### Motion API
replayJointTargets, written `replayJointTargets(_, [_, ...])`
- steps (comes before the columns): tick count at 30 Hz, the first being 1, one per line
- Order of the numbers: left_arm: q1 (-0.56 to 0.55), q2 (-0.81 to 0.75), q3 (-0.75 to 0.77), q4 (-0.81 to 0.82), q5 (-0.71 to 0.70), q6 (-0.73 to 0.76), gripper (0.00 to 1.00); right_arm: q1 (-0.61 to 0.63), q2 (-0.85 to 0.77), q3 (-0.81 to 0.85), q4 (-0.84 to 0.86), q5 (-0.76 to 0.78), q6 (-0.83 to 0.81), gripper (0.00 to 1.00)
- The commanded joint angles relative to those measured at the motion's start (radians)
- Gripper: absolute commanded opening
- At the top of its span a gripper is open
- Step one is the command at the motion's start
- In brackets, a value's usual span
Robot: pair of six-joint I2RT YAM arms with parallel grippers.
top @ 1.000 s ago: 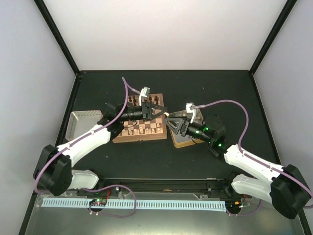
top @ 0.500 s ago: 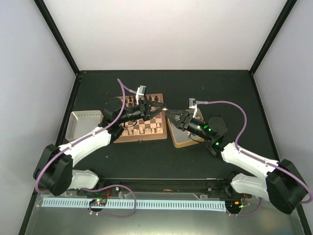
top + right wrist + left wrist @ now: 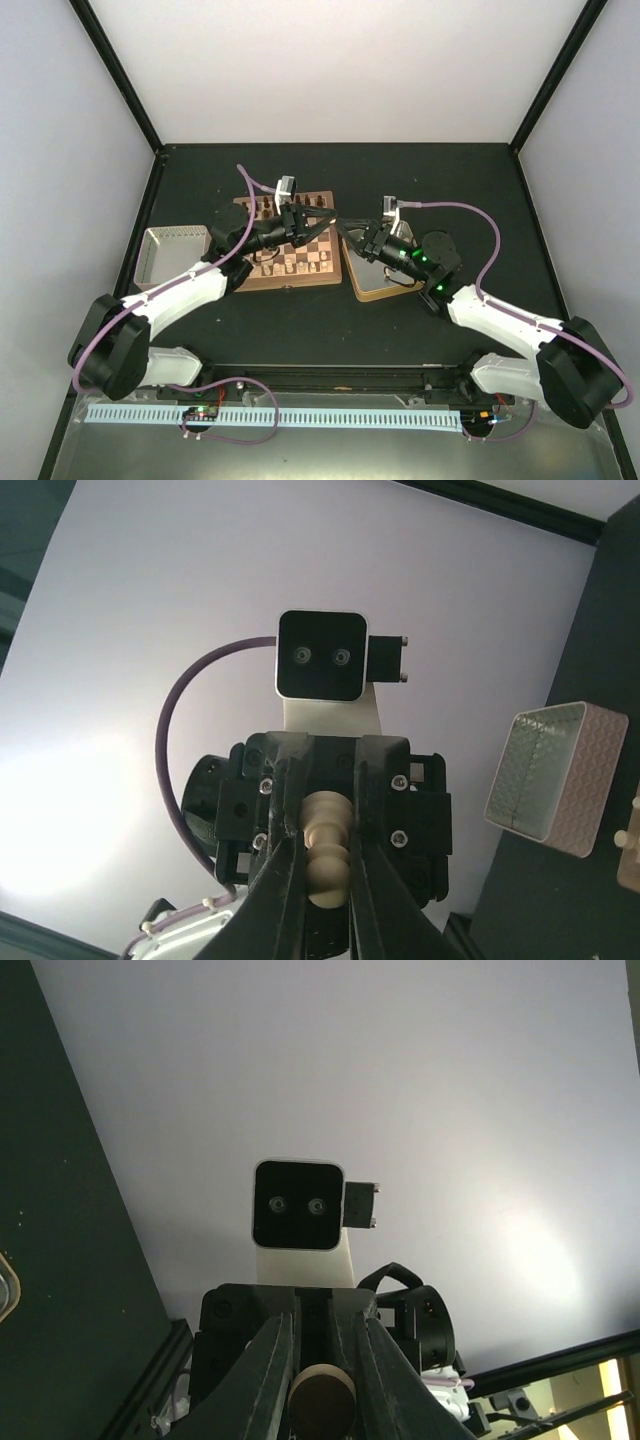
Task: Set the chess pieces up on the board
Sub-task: Place the chess piece on the chessboard.
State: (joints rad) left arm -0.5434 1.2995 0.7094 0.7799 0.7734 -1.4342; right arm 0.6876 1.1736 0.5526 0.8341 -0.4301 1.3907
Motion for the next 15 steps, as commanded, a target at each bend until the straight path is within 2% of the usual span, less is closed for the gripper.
replayJointTargets(1, [-0.004, -0.012, -0.025, 0.015, -0.012, 0.005, 0.13, -0.003, -0.021, 0.049, -0.016, 0.006, -0.048, 0.02])
replayJointTargets(3, [-0.004, -0.052, -0.034, -0.057, -0.037, 0.056, 0.20, -0.002, -0.037, 0.060, -0.101, 0.006, -0.091, 0.01])
replayJointTargets(7, [0.012, -0.158, -0.032, -0.355, -0.138, 0.252, 0.42, -0.004, -0.066, 0.118, -0.372, -0.016, -0.231, 0.01])
replayJointTargets(11, [0.036, -0.336, -0.036, -0.695, -0.383, 0.454, 0.61, -0.005, -0.080, 0.211, -0.756, 0.023, -0.471, 0.01])
replayJointTargets(15, [0.037, -0.518, -0.040, -0.864, -0.559, 0.631, 0.69, -0.006, -0.057, 0.304, -1.059, 0.101, -0.673, 0.01])
